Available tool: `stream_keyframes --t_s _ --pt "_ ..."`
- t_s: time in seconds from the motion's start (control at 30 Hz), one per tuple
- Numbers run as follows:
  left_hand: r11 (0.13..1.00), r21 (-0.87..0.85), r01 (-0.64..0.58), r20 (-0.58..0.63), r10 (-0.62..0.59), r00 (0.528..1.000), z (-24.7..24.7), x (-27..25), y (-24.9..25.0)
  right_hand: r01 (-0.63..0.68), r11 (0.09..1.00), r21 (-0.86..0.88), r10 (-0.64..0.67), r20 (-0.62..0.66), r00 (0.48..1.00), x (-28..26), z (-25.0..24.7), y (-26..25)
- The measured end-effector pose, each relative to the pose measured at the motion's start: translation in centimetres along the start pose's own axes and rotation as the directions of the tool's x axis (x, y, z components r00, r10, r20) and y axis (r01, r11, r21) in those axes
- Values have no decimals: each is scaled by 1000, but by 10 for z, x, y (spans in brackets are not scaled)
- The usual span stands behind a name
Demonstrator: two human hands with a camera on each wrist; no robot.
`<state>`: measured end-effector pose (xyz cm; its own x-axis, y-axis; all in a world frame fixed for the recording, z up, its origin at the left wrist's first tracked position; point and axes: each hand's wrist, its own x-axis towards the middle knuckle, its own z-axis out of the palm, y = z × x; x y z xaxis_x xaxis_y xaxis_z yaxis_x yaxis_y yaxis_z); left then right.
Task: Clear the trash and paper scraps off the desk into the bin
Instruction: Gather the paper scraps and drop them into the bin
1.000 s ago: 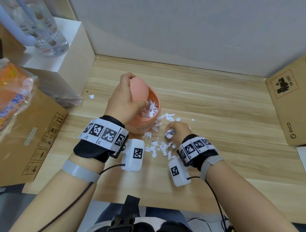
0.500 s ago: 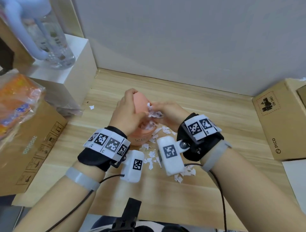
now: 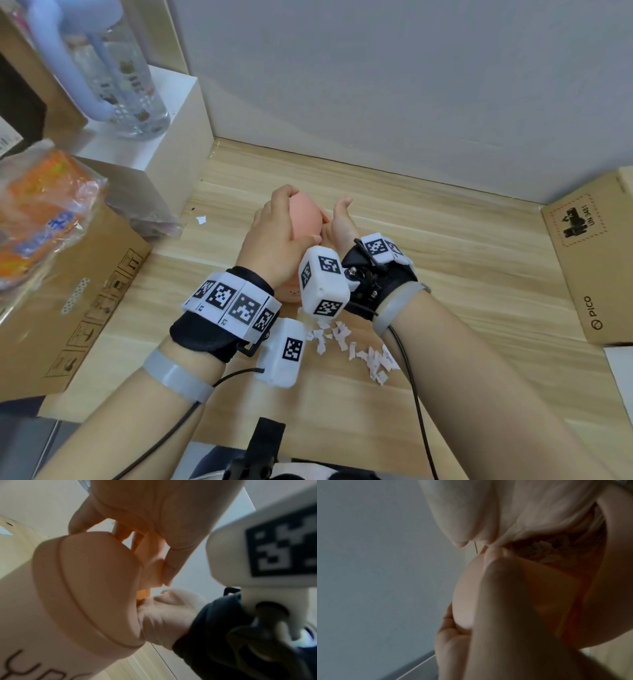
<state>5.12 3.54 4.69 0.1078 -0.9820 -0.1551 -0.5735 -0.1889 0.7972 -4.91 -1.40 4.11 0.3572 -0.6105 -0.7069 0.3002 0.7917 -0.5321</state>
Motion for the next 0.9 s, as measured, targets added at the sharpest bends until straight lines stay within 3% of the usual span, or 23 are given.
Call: stream_keyframes --t_s 0.2,0.33,0.43,0.53,0.6,0.67,0.77,0.83,0.9 --pt "1000 10 -18 -7 19 1000 0 0 0 -81 990 -114 90 76 993 -13 -13 -9" --pt "1000 5 -22 -13 22 1000 -1 1 1 -12 975 -221 64 232 971 -42 -38 -26" --pt "999 30 -17 -29 18 999 -3 2 1 95 953 -289 -65 112 992 -58 -66 -31" --pt "1000 26 -11 -48 12 999 -10 3 -1 169 844 -509 -269 -130 954 -51 -101 -18" --pt "1000 19 1 -71 0 997 -15 4 -5 72 727 -683 -392 -326 860 -31 -135 0" --pt "1000 22 6 -91 -4 996 -18 6 -9 -134 565 -814 -442 -437 783 -11 -170 21" --pt "1000 29 -1 -109 4 994 -17 6 -13 -303 396 -867 -371 -453 811 15 -190 45" --pt "999 31 -9 -125 13 992 -15 6 -15 -235 367 -900 -355 -369 859 26 -176 50" --pt "1000 13 -12 -143 14 990 -13 6 -16 -87 330 -940 -354 -209 912 36 -157 55"
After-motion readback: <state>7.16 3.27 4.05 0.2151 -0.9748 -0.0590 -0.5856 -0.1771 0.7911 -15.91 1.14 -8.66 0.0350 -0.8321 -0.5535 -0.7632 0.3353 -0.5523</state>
